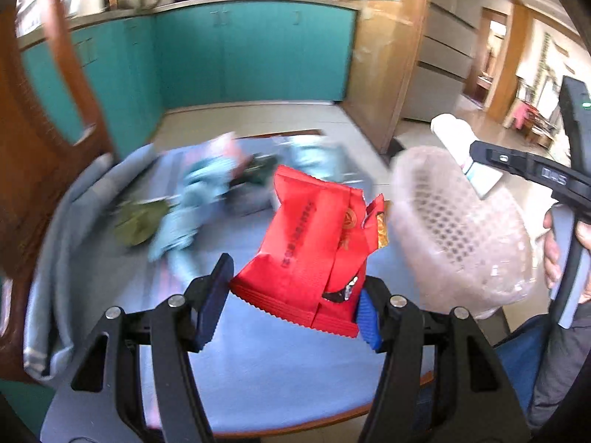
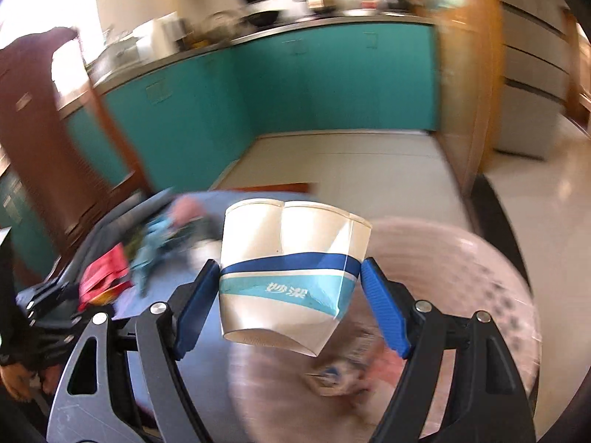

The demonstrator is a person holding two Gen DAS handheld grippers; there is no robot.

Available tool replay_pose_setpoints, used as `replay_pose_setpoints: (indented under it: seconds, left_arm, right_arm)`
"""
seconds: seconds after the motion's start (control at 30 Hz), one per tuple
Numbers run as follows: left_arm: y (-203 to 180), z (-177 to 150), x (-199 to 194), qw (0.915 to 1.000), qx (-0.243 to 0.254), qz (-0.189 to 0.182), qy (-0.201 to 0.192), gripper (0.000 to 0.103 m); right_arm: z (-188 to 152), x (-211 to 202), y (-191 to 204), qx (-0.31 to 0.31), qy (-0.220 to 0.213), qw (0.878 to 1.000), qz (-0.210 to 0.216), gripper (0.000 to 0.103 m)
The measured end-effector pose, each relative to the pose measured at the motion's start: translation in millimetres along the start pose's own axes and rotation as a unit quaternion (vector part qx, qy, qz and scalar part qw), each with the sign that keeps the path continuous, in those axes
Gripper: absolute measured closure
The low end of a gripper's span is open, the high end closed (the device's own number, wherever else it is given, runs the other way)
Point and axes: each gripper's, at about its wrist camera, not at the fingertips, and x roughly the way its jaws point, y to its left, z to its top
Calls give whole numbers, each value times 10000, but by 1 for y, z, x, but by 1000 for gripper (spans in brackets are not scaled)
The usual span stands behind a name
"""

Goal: Collect trash

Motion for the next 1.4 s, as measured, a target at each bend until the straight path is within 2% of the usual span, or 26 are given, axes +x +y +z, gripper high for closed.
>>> replay_pose_setpoints:
  seconds: [0.07,0.2,0.33,0.47,0.53,0.67,0.73,0.87,1.0,1.13,1.2,1.27,1.33,1.4]
  left_arm:
    - [-23,8,8,9996,184,-219,0,42]
    - [-68,20,20,9966,528,-626,23,42]
    - [-105,27,36,9921,793,-971,110,42]
    - [-135,31,53,9874,984,-1215,261,41]
    - [-148,30,61,9851,1081,-1293,336,38]
    - [-160,26,67,9828,1136,-1407,374,21]
    - [-160,24,68,9830,1116,-1412,369,18]
    - [-142,24,67,9891,912,-1126,244,14]
    - [-94,18,64,9984,410,-365,102,13]
    - [-31,-2,51,9990,-212,322,207,13]
    - [-8,-10,44,9972,-369,576,295,13]
    - [15,-18,34,9943,-501,875,335,13]
    - [33,-24,25,9919,-633,1053,316,12]
    - [50,-27,19,9897,-806,1147,297,12]
  right_arm:
    - [-2,-3,-31,364,24,9984,-422,26]
    - [-9,0,-61,708,302,9943,-737,26]
    - [-15,8,-68,780,551,9902,-1022,26]
    - [-14,2,-74,981,450,9869,-1200,24]
    - [-15,-3,-86,1331,339,9831,-1206,21]
    - [-16,-18,-106,1907,62,9726,-1328,21]
    - [-17,-23,-112,2078,-56,9687,-1355,21]
    - [-16,-21,-107,2037,-40,9701,-1316,21]
    - [-9,-23,-85,1756,-307,9797,-917,21]
    - [4,-19,-44,1122,-544,9913,-412,21]
    - [19,2,-10,647,-274,9975,35,21]
    - [30,25,26,112,55,9995,283,21]
    - [35,57,76,-731,473,9948,531,21]
    - [31,87,113,-1305,779,9868,567,21]
